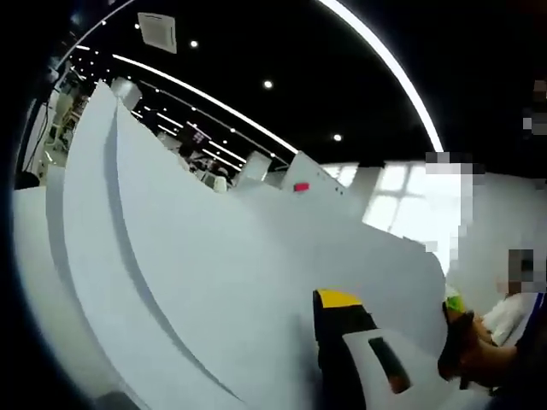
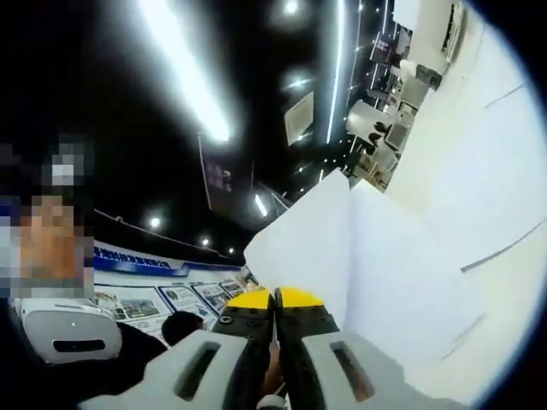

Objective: Organize the stack of printing papers by aligning and flattening the scattered papers on the table

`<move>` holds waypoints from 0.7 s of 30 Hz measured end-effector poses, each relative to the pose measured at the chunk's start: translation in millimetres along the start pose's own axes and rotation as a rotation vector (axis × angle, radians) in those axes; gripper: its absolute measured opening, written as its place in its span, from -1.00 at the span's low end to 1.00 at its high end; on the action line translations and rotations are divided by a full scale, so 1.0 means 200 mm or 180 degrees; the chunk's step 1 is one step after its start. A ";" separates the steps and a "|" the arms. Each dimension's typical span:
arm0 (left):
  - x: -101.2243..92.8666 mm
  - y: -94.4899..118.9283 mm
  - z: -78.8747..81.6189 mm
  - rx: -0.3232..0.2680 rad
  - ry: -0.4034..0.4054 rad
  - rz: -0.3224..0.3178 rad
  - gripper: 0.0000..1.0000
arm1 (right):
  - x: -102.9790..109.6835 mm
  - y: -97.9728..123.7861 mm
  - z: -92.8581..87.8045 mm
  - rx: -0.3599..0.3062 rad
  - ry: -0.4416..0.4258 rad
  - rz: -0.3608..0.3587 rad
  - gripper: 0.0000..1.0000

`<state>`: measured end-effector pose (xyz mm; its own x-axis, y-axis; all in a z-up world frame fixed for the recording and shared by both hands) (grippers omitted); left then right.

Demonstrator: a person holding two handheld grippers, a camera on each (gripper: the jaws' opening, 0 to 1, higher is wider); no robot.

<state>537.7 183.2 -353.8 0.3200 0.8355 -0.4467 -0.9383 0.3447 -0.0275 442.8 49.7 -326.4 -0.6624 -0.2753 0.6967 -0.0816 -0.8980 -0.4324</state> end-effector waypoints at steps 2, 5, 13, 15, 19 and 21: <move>0.01 0.01 0.01 -0.0031 0.0013 0.0011 -0.68 | -0.01 0.00 0.00 0.0002 0.0011 -0.0024 -1.00; 0.01 0.01 0.01 -0.0048 0.0013 0.0026 -0.72 | -0.01 0.00 -0.01 0.0018 0.0021 -0.0067 -1.00; 0.03 0.02 0.02 -0.0092 -0.0017 0.0072 -0.83 | -0.03 0.00 -0.01 0.0067 0.0211 -0.0189 -0.86; 0.04 0.02 0.03 -0.0123 -0.0016 0.0099 -0.85 | -0.05 0.00 0.01 0.0026 0.0324 -0.0285 -0.70; 0.04 0.03 0.04 -0.0143 -0.0023 0.0108 -0.86 | -0.07 0.01 0.04 -0.0074 0.0511 -0.0386 -0.45; 0.04 0.03 0.03 -0.0145 -0.0028 0.0107 -0.86 | -0.08 0.02 0.05 -0.0074 0.0606 -0.0433 -0.37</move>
<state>535.7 194.1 -351.0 0.2891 0.8502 -0.4401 -0.9535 0.2967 -0.0532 460.0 46.6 -332.9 -0.7724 -0.0807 0.6300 -0.1954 -0.9137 -0.3565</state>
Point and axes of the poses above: the point that each gripper's makers call its tool centre point, and the gripper's own axes: y roughly backward along the fingers, x roughly to its left, z roughly out of its top, the point moved 1 cm from there along y, roughly backward along the fingers, and after that the axes turned 10 degrees about z, right-handed, at the moved point
